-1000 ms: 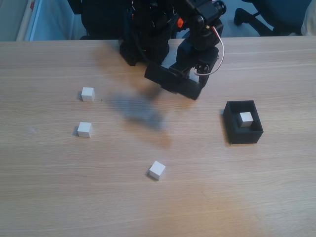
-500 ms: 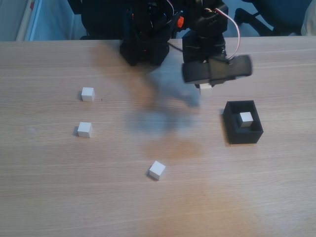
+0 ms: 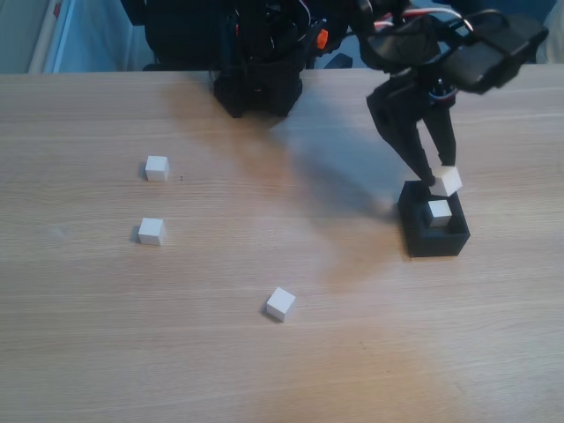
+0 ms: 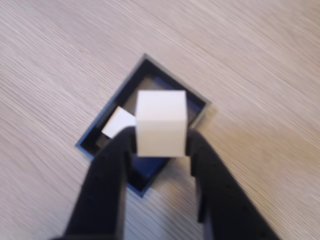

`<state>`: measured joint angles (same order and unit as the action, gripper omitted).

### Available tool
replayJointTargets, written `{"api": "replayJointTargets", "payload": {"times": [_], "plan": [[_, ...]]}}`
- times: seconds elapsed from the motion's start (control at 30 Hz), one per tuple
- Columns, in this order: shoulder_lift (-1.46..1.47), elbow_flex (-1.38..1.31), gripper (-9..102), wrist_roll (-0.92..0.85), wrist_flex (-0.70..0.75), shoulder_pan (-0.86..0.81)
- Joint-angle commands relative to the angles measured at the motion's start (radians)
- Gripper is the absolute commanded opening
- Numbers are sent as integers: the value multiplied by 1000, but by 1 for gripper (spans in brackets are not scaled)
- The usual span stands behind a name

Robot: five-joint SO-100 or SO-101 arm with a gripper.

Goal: Pick blocks and place them in the box.

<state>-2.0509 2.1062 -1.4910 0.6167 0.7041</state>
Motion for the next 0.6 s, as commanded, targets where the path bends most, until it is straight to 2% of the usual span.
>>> {"api": "replayJointTargets", "payload": {"times": [0.0,0.13,0.27,0.47,0.57], "plan": [[32,-55,0,-8,-46,18],[78,-41,1,0,-91,26],[98,-21,10,21,-164,21],[106,3,17,-15,-166,-18],[91,20,17,-25,-146,-48]]}}
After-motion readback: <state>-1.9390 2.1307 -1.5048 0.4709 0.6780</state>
